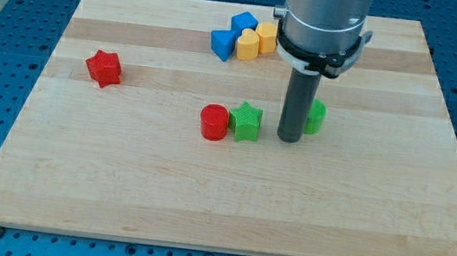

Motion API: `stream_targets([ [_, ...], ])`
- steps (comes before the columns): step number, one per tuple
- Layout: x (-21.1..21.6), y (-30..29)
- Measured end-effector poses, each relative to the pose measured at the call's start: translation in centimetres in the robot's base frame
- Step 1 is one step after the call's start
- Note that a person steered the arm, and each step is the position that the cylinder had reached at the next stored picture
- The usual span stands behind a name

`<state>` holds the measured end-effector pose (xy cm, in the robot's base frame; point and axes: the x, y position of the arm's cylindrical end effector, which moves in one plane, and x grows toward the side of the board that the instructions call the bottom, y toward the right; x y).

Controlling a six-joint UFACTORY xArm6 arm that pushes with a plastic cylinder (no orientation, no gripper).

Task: Slide the green star and red circle towards center left

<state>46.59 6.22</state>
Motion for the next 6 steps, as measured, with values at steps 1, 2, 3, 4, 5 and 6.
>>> stream_targets([
  [1, 0.0, -1.4],
  [2, 0.0, -3.3],
  [3, 0.0, -5.5],
  [4, 0.0, -7.9],
  [5, 0.0, -10.5],
  [6, 0.0, -13.0],
])
